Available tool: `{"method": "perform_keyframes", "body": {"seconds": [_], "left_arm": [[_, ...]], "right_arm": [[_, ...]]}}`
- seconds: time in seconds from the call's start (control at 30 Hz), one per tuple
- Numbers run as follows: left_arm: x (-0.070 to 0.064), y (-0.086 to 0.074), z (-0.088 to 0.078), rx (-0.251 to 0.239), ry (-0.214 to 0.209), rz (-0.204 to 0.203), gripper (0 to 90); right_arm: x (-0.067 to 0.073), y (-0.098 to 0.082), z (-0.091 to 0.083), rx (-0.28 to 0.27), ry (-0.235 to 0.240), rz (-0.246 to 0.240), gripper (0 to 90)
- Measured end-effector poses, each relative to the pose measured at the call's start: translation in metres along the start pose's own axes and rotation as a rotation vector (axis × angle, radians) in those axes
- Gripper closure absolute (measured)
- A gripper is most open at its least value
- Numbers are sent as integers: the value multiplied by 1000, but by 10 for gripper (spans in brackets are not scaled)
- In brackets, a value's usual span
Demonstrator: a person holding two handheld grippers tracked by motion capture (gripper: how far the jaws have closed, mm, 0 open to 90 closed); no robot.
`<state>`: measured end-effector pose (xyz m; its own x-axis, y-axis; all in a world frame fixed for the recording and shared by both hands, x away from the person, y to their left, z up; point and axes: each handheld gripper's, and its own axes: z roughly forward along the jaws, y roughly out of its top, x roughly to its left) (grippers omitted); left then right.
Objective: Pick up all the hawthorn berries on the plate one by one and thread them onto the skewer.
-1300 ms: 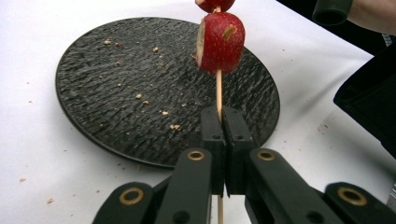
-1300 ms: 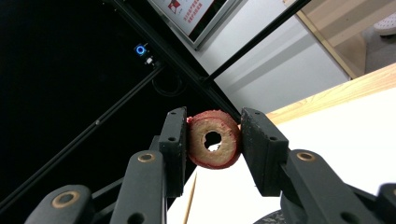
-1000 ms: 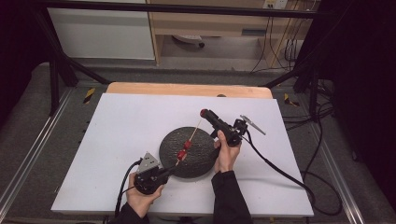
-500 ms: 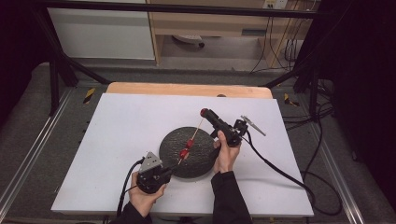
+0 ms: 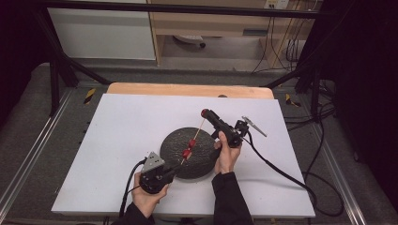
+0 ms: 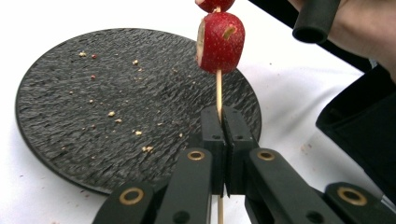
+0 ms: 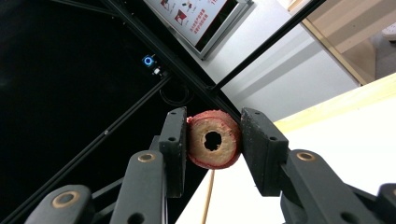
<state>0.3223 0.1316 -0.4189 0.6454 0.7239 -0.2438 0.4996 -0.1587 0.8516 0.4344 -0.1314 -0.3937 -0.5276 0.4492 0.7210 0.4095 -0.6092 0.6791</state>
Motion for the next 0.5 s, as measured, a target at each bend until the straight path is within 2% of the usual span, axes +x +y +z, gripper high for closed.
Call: {"method": "perform_keyframes", "body": {"seconds": [0.5], "left_arm": [[-6, 11, 10, -18, 21, -26, 886]], "right_arm": [[1, -4, -1, 1, 8, 7, 629]]}}
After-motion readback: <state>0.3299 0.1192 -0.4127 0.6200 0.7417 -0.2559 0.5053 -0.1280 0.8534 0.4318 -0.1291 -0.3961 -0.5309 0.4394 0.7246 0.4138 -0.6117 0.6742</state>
